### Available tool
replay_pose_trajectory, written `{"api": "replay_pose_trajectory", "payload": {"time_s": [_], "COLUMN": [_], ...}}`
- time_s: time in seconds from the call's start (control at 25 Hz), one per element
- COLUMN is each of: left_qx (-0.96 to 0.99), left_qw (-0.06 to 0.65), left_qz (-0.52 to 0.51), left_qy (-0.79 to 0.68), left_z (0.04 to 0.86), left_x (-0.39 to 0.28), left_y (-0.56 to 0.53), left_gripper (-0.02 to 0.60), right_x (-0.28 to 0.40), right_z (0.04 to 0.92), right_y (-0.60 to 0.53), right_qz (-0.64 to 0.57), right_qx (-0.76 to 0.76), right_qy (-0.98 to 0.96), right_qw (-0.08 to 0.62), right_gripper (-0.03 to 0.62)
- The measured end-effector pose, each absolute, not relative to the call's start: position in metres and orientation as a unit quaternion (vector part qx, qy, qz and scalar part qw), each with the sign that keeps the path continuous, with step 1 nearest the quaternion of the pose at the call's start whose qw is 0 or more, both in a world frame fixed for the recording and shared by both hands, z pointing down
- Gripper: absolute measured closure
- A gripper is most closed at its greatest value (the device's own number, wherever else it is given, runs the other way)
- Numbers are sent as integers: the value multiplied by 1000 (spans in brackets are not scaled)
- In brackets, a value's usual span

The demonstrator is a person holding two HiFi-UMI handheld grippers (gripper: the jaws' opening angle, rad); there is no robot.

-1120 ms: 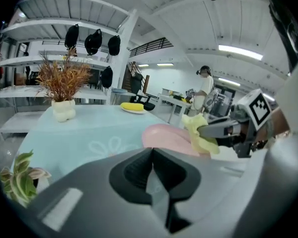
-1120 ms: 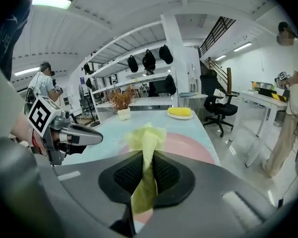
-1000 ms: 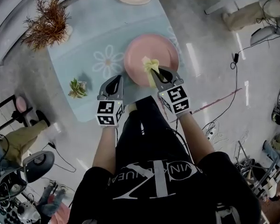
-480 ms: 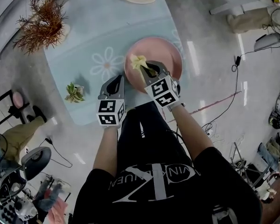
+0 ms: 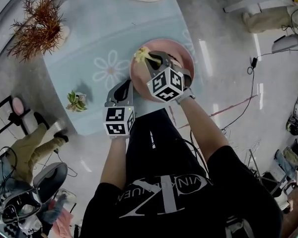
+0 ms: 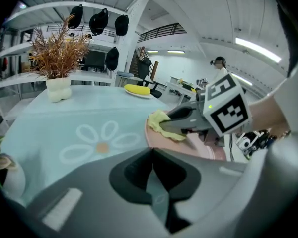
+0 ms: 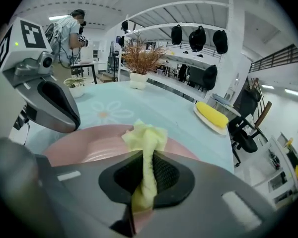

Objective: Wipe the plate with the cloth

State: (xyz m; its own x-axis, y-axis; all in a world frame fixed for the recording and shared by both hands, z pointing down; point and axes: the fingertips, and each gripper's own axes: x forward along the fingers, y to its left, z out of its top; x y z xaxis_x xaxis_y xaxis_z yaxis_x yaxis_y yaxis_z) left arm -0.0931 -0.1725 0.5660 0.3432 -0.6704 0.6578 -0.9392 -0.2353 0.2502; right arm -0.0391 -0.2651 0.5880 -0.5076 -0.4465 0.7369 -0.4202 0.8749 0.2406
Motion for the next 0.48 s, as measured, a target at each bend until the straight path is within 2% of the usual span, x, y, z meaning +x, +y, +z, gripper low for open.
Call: {"api": "replay_pose_trajectory", "payload": {"time_s": [0.48], "left_qx": [747], "left_qw": [324], "left_qz": [236], "left_qy": [-530], "left_z": [575], "left_x": [-93], "left_y": [-169], "left_gripper": [581], "right_x": [9], "right_z": [591], "right_y": [-302], "right_qz": [-47], "right_qx": [292], "right_qy": [-819], "right_qw": [492], "right_gripper": [554]}}
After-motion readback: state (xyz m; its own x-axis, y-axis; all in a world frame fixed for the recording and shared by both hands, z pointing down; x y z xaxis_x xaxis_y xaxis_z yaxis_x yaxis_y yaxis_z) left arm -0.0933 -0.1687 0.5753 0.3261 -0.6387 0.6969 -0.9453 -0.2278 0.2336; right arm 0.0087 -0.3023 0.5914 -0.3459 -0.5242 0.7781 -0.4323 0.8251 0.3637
